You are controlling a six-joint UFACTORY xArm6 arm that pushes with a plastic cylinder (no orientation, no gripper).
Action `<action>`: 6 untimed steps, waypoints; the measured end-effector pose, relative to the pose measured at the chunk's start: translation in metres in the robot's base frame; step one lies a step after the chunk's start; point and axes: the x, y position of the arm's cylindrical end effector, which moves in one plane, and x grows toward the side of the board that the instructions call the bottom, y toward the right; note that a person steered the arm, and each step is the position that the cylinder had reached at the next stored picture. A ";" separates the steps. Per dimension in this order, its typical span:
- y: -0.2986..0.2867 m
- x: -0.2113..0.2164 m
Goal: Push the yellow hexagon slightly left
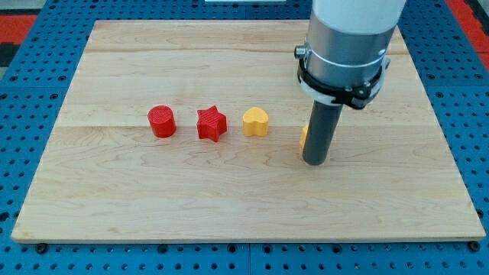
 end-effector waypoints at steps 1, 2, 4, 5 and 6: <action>0.003 -0.007; 0.008 -0.013; 0.008 -0.022; 0.040 -0.018; 0.060 -0.026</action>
